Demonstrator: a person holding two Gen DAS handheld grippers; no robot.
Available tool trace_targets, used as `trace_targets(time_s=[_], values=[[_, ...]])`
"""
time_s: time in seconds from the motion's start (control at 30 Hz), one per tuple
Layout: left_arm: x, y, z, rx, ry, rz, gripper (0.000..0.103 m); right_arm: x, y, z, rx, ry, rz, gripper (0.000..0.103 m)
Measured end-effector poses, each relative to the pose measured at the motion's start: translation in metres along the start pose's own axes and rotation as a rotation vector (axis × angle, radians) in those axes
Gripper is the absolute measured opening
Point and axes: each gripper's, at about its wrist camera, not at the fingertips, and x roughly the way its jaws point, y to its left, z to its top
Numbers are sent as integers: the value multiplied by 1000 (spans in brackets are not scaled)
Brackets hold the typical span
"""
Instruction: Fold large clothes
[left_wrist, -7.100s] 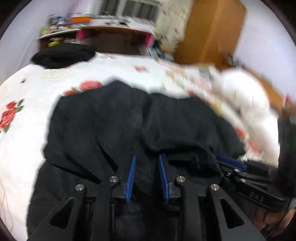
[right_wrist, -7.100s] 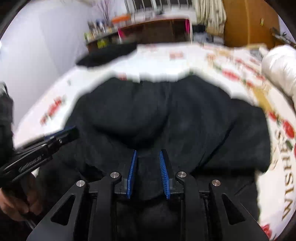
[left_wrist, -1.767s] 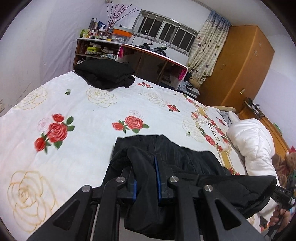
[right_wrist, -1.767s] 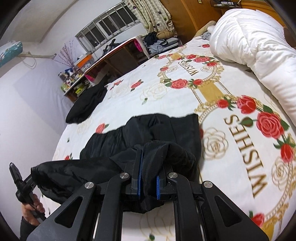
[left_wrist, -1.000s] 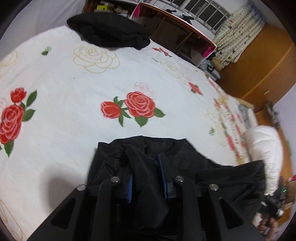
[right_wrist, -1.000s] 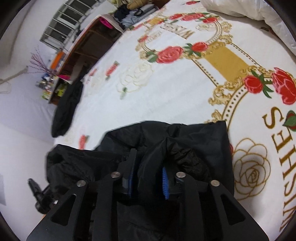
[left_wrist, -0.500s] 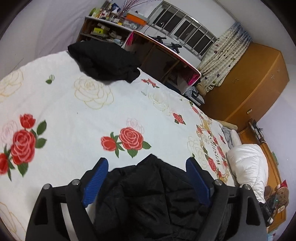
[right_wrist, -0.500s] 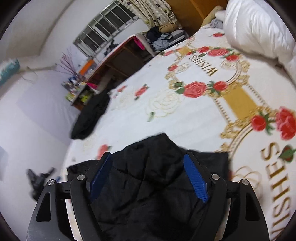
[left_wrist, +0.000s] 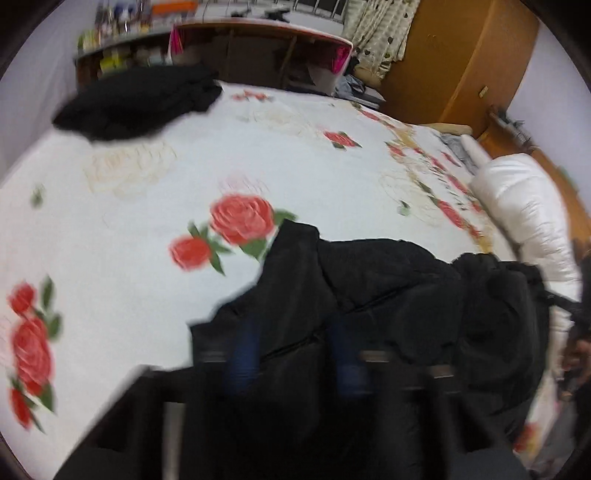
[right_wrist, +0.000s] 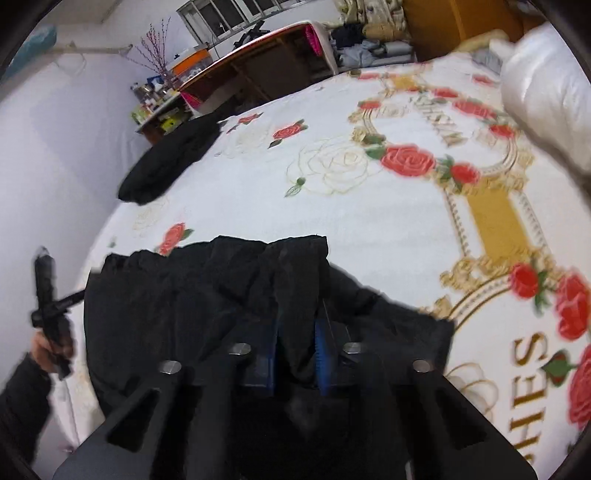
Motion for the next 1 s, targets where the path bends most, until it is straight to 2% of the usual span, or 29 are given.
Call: trace_targets(time_s=[0.03, 0.1, 0.13, 0.2, 0.27, 0.37, 0.43, 0.63, 0.73, 0.83, 0.9, 1.0], values=[[-7, 1, 2, -16, -59, 22, 19, -3, 7, 1, -31, -19, -39, 10], [-8, 11, 4, -75, -120, 38, 19, 1, 5, 4, -27, -39, -123, 9], [-2, 19, 4, -123, -124, 26, 18, 7, -1, 7, 2, -38, -137, 9], [26, 27, 0, -193, -85, 59, 18, 33, -11, 7, 60, -8, -173, 9], [51, 29, -12, -218, -57, 118, 18, 62, -10, 1, 39, 37, -226, 10], [60, 40, -28, -269, -85, 128, 18, 89, -11, -12, 12, 63, -274, 10], [61, 42, -34, -261, -103, 134, 18, 96, -17, -17, 19, 66, -279, 11], [73, 26, -37, -186, -123, 235, 18, 112, -18, -24, -2, 61, -339, 12], [71, 22, -32, -167, -105, 270, 19, 111, -14, -20, -5, 68, -355, 13], [63, 23, -23, -174, -79, 261, 19, 94, -10, -13, 22, 59, -358, 18], [55, 28, -20, -193, -73, 232, 20, 71, -4, -9, 42, 10, -366, 23], [39, 34, -16, -226, -69, 200, 20, 35, 8, -5, 59, -84, -369, 25]])
